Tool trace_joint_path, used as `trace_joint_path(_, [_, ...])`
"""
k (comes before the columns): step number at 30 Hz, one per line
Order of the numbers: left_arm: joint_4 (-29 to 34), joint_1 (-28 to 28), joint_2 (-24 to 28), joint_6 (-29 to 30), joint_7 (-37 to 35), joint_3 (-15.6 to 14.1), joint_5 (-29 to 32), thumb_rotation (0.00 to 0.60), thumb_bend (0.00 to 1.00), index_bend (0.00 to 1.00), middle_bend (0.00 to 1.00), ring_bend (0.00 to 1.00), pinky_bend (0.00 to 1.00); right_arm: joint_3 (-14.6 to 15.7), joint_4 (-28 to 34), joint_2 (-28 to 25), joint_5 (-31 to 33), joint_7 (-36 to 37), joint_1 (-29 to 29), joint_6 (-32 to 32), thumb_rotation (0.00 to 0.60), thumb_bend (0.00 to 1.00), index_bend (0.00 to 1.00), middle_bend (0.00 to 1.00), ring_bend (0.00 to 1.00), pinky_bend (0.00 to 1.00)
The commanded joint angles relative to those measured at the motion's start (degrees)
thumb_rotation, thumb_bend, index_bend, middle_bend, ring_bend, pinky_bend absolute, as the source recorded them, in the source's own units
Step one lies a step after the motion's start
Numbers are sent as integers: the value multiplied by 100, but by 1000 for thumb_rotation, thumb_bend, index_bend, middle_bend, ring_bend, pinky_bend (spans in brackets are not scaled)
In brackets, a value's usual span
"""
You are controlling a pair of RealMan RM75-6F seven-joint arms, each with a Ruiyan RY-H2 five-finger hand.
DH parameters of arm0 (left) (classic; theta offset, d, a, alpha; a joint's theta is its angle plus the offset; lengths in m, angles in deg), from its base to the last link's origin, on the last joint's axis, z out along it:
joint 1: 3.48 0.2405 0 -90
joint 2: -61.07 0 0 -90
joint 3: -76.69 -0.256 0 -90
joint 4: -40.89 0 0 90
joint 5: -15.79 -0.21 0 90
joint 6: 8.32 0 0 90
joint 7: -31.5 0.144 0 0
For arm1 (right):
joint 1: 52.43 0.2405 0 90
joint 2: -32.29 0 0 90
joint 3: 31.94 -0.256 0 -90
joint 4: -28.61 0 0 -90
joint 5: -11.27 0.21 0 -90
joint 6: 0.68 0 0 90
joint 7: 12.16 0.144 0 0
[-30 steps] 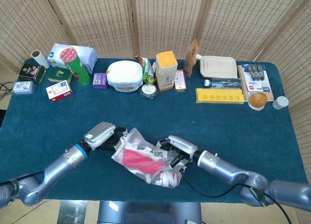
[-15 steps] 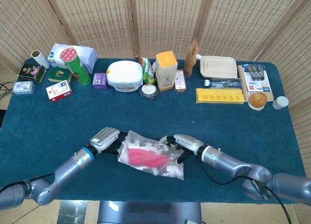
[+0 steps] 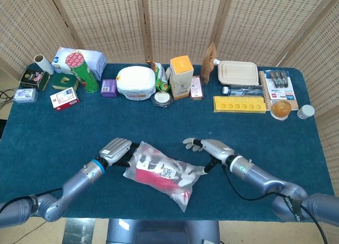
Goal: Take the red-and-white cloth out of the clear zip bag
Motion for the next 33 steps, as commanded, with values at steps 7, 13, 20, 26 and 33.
trace_joint_path(7, [253, -84, 187, -182, 198, 57, 498, 600, 538, 876, 1000, 1000, 968, 231, 359, -178, -365, -903, -643, 899, 597, 168, 337, 430, 516, 454])
trace_joint_path(13, [392, -192, 274, -293, 365, 109, 970, 600, 537, 876, 1000, 1000, 968, 474, 346, -109, -1110, -600, -870, 1277, 600, 168, 432, 501, 596, 518])
trace_joint_path(20, [519, -332, 318, -329, 607, 114, 1528, 600, 537, 876, 1000, 1000, 968, 694, -396, 310, -2164, -232, -1169, 2312, 597, 169, 488, 526, 616, 516])
trace_joint_path(26, [647, -417, 395, -330, 712, 114, 1907, 600, 537, 876, 1000, 1000, 968, 847, -929, 613, -2755, -487, -1357, 2971, 600, 169, 490, 528, 632, 512])
trace_joint_path(33, [812, -541, 495, -337, 820, 99, 2328, 600, 537, 875, 1000, 1000, 968, 944, -1543, 1012, -3348, -1083, -1472, 3560, 600, 168, 485, 533, 660, 515])
